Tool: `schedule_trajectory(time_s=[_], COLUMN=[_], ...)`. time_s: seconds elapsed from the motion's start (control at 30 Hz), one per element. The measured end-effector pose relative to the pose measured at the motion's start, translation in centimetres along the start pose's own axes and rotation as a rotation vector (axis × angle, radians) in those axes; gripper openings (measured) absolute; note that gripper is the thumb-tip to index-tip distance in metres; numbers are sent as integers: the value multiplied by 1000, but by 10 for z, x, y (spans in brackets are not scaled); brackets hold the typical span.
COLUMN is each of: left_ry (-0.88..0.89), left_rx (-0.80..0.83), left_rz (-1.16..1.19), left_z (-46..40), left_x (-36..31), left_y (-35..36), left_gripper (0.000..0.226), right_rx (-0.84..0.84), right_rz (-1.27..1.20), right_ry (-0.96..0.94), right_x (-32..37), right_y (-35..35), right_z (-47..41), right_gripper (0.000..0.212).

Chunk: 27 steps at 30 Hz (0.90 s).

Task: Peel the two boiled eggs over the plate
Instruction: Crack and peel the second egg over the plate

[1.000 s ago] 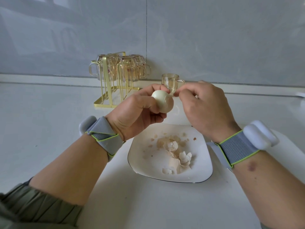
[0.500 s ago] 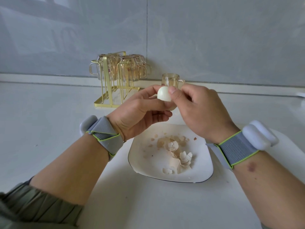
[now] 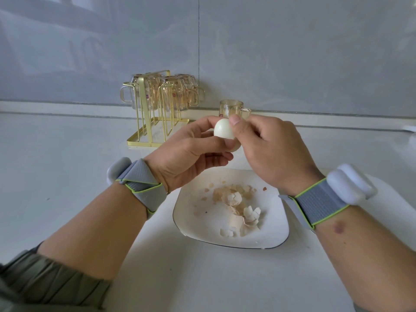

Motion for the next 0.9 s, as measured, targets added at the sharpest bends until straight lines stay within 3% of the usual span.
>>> schedule_trajectory(time_s=[0.57,0.9], left_ry=[-35,-41], left_rx=[-87,-184], left_rz=[-70,-1], left_z=[-1,1], left_x=[0,-3], left_y=[0,-3], left_gripper=[50,36], right_rx=[38,93], right_rz=[26,28], right_ry=[28,48], right_x=[0,3], right_y=[1,-2], right_z=[-1,0], right_gripper=[48,36])
Point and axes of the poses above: each hand's wrist, its own z-axis away from the middle knuckle, its own y-axis out of the palm, x = y × z, the point moved 1 cm from there along -z, towards the middle knuckle, and after that the axes turned 12 degrees about x, right-handed, at the moved point
